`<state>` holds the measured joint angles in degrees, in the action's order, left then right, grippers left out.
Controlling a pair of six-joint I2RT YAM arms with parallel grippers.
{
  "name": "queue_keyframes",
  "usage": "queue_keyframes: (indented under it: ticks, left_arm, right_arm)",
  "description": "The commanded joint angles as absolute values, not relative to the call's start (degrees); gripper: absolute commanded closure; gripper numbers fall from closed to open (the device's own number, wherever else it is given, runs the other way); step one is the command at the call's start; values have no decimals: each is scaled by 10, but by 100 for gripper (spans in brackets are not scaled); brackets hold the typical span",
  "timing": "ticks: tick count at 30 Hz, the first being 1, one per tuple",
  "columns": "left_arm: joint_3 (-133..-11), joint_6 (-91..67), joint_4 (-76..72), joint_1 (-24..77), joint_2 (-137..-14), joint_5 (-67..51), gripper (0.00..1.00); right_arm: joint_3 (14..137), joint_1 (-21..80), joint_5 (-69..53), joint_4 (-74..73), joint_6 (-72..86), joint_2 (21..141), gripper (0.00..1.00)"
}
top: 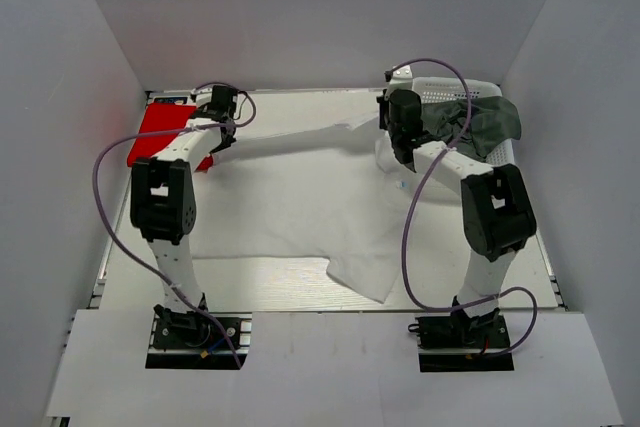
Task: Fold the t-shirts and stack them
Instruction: Flatten out the tshirt, then grap the side of the flattened tshirt furthest away from the robot with both arms, then fold the flattened tshirt in 1/3 of the way
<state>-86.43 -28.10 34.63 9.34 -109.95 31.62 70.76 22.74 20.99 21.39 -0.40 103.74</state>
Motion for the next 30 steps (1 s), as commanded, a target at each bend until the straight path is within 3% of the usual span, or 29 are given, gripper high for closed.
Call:
queue_keyframes:
  ticks: [1,6,12,22,30]
  left_arm:
    - [-942,-276,327,85,-1137,287,100]
    - [-999,-269,322,69,-1189,255,100]
    - [-963,-264,315,54,-1157,255,100]
    - [-817,-229,251,38,-1040,225,100]
    - [-785,-257,300,38,-1058,231,97]
  right_arm:
    - [777,222,225,239,20,1077,100]
    - [835,221,215,200,33,1135,100]
    - [801,223,219,199,33,1101,100]
    - [611,232,228,174,61,951,100]
    - [488,258,179,164,133,917,100]
